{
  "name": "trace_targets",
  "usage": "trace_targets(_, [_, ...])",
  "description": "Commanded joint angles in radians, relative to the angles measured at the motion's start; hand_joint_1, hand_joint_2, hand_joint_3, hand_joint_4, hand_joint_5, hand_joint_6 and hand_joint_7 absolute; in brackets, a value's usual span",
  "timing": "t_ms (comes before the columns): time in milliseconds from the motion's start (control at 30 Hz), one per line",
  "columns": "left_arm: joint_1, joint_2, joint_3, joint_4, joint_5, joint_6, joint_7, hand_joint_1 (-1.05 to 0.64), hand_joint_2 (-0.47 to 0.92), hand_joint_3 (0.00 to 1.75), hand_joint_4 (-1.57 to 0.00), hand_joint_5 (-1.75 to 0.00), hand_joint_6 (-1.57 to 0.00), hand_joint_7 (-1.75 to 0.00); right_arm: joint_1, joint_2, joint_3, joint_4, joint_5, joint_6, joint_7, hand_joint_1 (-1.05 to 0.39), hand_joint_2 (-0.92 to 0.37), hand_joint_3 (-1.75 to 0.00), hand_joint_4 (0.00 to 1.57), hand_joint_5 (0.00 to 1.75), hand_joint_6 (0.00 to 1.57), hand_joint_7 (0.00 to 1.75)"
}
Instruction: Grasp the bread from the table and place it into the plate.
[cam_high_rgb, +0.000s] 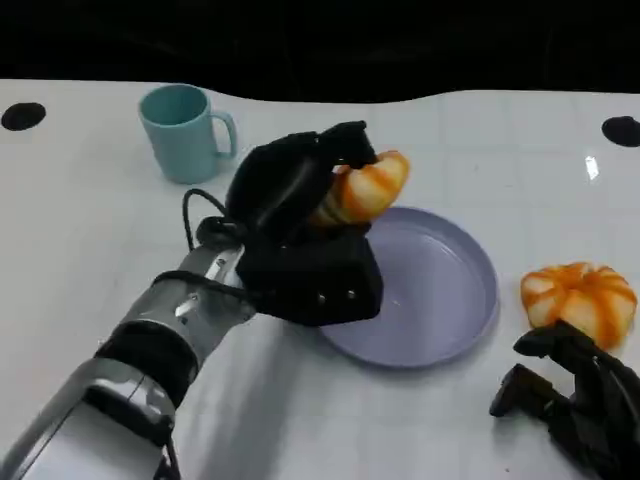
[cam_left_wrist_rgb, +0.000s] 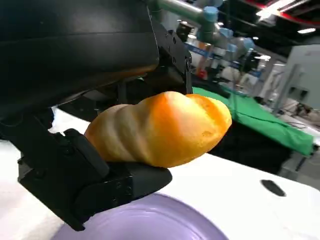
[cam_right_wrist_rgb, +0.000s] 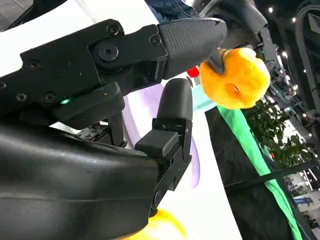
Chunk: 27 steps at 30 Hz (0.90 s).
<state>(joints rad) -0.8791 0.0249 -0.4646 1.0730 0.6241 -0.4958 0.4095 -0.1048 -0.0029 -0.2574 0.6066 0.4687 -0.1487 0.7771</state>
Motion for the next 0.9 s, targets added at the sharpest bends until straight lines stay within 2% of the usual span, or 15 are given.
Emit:
trace_targets(33, [-0.056, -0.019, -0.024, 0.029, 0.018, -0.004, -0.019, -0.12, 0.4, 1.36, -0.96, -1.75, -0.75, -1.75, 0.014, -0.012, -0.001, 0.0, 0.002, 0.012, -0.002, -0.52, -0.92, -0.2, 0.67, 1.48, 0.58, 1.19])
trace_targets(133, [-0.075, -0.039, -0.048, 0.055, 0.032, 0.015, -0.05, -0.18, 0.44, 1.32, -0.95, -1.75, -0.74, -1.75, 0.013, -0.016, -0.001, 0.003, 0.008, 0.021, 0.012, -0.51, -0.92, -0.22, 0.66, 1.47, 0.56, 1.2])
trace_targets(300, [-0.103, -0.058, -0.083, 0.096, 0.06, 0.033, -0.076, -0.23, 0.59, 1.06, -0.91, -1.75, -0.69, -1.75, 0.019, -0.011, -0.002, -0.012, 0.009, 0.033, 0.002, -0.51, -0.92, -0.2, 0.67, 1.47, 0.57, 1.21])
trace_targets(600, [-0.139, -0.074, -0.093, 0.126, 0.053, 0.083, -0.159, -0.18, 0.62, 0.96, -0.85, -1.75, -0.65, -1.75, 0.016, -0.017, 0.0, -0.011, 0.005, 0.04, 0.007, -0.52, -0.92, -0.2, 0.67, 1.44, 0.58, 1.19])
trace_targets(633, [-0.147, -0.076, -0.085, 0.13, 0.038, 0.094, -0.214, -0.18, 0.63, 0.95, -0.85, -1.75, -0.65, -1.75, 0.015, -0.014, 0.0, -0.01, 0.005, 0.036, 0.005, -0.52, -0.92, -0.2, 0.67, 1.44, 0.58, 1.19])
trace_targets(667, [-0.153, -0.078, -0.079, 0.133, 0.026, 0.102, -0.256, -0.24, 0.73, 0.69, -0.71, -1.67, -0.58, -1.23, 0.015, -0.011, -0.001, -0.01, 0.005, 0.033, 0.003, -0.52, -0.92, -0.19, 0.67, 1.45, 0.59, 1.19])
trace_targets(700, [-0.16, -0.079, -0.074, 0.135, 0.015, 0.116, -0.307, -0.3, 0.84, 0.44, -0.59, -1.57, -0.63, -0.67, 0.015, -0.008, -0.001, -0.011, 0.007, 0.035, 0.002, -0.52, -0.92, -0.19, 0.68, 1.45, 0.59, 1.19])
trace_targets(733, [-0.167, -0.079, -0.072, 0.137, 0.009, 0.126, -0.352, -0.35, 0.88, 0.38, -0.52, -1.44, -0.62, -0.4, 0.015, -0.007, -0.001, -0.012, 0.007, 0.034, 0.0, -0.52, -0.92, -0.19, 0.68, 1.45, 0.59, 1.19])
trace_targets(767, [-0.173, -0.077, -0.073, 0.136, 0.008, 0.136, -0.385, -0.46, 0.9, 0.37, -0.42, -0.98, -0.53, -0.18, 0.014, -0.006, -0.001, -0.013, 0.007, 0.033, 0.0, -0.52, -0.92, -0.19, 0.68, 1.45, 0.59, 1.19])
trace_targets(800, [-0.177, -0.076, -0.073, 0.134, 0.007, 0.144, -0.412, -0.53, 0.91, 0.39, -0.4, -0.72, -0.47, -0.09, 0.015, -0.005, -0.001, -0.013, 0.007, 0.032, 0.0, -0.52, -0.92, -0.19, 0.68, 1.45, 0.6, 1.19])
trace_targets(833, [-0.182, -0.073, -0.076, 0.133, 0.007, 0.154, -0.447, -0.57, 0.92, 0.41, -0.39, -0.56, -0.43, -0.05, 0.015, -0.004, -0.001, -0.013, 0.004, 0.026, -0.004, -0.52, -0.92, -0.19, 0.69, 1.45, 0.6, 1.19])
trace_targets(867, [-0.185, -0.071, -0.077, 0.13, 0.006, 0.161, -0.47, -0.7, 0.92, 0.46, -0.29, -0.39, -0.32, -0.02, 0.015, -0.003, -0.001, -0.013, 0.002, 0.023, -0.006, -0.52, -0.92, -0.19, 0.69, 1.46, 0.6, 1.19])
trace_targets(900, [-0.188, -0.068, -0.083, 0.127, 0.01, 0.167, -0.488, -0.76, 0.92, 0.48, -0.25, -0.33, -0.27, -0.01, 0.015, -0.002, -0.001, -0.015, 0.002, 0.024, -0.009, -0.53, -0.92, -0.19, 0.69, 1.46, 0.6, 1.19])
